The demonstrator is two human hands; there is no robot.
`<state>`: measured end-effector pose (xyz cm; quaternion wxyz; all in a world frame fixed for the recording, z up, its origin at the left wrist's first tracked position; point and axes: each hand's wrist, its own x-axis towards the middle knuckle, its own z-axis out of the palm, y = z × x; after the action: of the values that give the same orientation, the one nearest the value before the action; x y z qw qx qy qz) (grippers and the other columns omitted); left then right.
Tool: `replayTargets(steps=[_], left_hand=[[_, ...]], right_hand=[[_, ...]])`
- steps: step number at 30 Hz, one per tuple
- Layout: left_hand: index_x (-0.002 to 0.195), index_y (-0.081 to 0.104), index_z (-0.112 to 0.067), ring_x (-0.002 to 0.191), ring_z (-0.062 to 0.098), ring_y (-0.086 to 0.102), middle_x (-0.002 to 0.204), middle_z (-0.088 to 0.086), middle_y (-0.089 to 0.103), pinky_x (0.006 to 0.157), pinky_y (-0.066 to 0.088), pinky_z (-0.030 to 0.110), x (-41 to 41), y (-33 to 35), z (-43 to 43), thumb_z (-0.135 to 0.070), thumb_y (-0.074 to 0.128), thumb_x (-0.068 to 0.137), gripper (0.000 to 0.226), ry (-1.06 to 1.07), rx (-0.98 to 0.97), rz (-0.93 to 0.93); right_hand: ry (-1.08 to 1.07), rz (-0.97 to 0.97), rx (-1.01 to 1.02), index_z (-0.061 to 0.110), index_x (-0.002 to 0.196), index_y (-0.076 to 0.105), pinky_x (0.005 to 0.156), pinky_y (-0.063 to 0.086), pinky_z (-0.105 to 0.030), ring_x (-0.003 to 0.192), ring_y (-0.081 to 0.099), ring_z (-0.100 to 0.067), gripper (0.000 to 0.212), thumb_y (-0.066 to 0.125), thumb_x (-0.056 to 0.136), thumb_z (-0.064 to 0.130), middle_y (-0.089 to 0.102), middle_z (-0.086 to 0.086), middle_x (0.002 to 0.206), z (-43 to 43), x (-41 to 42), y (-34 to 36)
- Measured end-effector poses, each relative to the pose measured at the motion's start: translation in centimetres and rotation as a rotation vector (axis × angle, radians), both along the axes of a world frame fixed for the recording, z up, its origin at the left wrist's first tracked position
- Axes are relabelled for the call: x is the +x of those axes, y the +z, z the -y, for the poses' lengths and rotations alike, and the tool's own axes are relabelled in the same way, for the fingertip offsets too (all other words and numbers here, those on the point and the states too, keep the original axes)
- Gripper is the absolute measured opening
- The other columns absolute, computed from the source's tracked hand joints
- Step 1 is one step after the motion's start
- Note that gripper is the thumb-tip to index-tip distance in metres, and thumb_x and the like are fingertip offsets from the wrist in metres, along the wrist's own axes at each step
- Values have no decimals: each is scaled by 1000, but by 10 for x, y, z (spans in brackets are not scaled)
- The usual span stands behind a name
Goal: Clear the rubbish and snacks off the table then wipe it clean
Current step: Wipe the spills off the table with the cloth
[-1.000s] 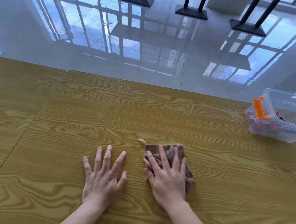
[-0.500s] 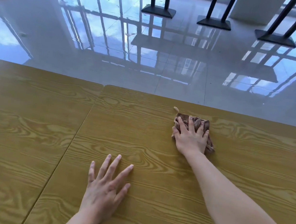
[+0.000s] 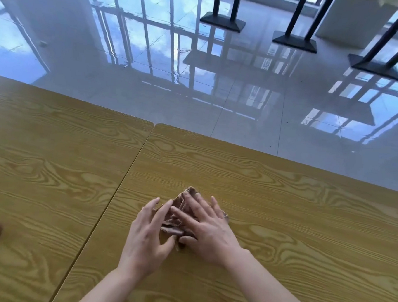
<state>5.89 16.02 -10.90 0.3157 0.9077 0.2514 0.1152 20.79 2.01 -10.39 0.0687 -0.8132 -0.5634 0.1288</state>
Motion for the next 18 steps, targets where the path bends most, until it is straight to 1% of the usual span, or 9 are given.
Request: replayTargets(steps=[1, 3, 5, 7, 9, 12, 14, 16, 18], left_hand=[[147, 36, -38, 146, 20, 26, 157, -1, 29, 116, 29, 43, 3, 0, -1, -40, 75, 76, 81, -52, 32, -22], [149, 28, -46, 151, 15, 8, 162, -6, 17, 120, 19, 41, 9, 1, 1, -56, 69, 78, 83, -160, 96, -46], [149, 14, -54, 151, 9, -7, 164, -12, 4, 123, 8, 37, 15, 0, 7, -69, 60, 78, 85, -249, 131, -106], [147, 4, -57, 149, 7, -15, 162, -16, -7, 123, 0, 34, 18, -2, 14, -73, 52, 80, 84, -284, 160, -183], [151, 8, -49, 150, 10, -10, 162, -14, -6, 123, -2, 33, 18, -5, 18, -71, 45, 85, 79, -276, 200, -228], [151, 33, -31, 149, 19, 19, 160, -2, 25, 120, 11, 36, 14, -9, 17, -59, 51, 90, 70, -220, 260, -173], [148, 41, -27, 145, 21, 31, 155, 2, 38, 119, 19, 38, 10, -11, 12, -53, 53, 91, 64, -174, 308, -139], [146, 44, -27, 142, 22, 37, 153, 3, 43, 119, 27, 40, 9, -13, 2, -52, 46, 92, 60, -148, 339, -139], [148, 41, -27, 144, 22, 34, 155, 2, 39, 119, 28, 43, 13, -14, -14, -49, 46, 94, 58, -148, 320, -159]], right_hand=[[-79, -1, 22, 48, 153, 3, 123, -2, -46, 152, -8, -19, 76, 47, 92, 60, -9, 10, 165, 9, 2, 5], [-230, 1, 30, 37, 155, 17, 122, 11, -40, 152, 5, -19, 80, 51, 88, 64, 4, 8, 166, 27, 4, 12], [-282, -5, 19, 27, 154, 29, 119, 21, -36, 148, 18, -17, 80, 55, 87, 62, 19, 5, 163, 38, 3, 13], [-270, -39, 32, 19, 152, 34, 119, 23, -33, 145, 26, -17, 76, 61, 89, 52, 29, 1, 160, 40, -1, 11], [-249, -66, 61, 13, 150, 38, 121, 19, -30, 145, 28, -17, 70, 65, 90, 38, 33, -2, 158, 35, -6, 8], [-236, -66, 128, 7, 143, 49, 119, 24, -29, 142, 39, -20, 63, 72, 86, 19, 44, -7, 152, 25, -6, 5], [-199, -57, 151, 6, 140, 52, 118, 28, -31, 139, 43, -21, 61, 73, 84, 15, 47, -7, 149, 14, -3, 5], [-172, -40, 177, 6, 138, 55, 116, 33, -32, 136, 47, -22, 59, 75, 82, 13, 51, -8, 146, 1, 1, 5], [-178, -27, 196, 6, 135, 58, 114, 36, -33, 134, 50, -23, 57, 76, 82, 14, 55, -9, 143, -12, 4, 3]])
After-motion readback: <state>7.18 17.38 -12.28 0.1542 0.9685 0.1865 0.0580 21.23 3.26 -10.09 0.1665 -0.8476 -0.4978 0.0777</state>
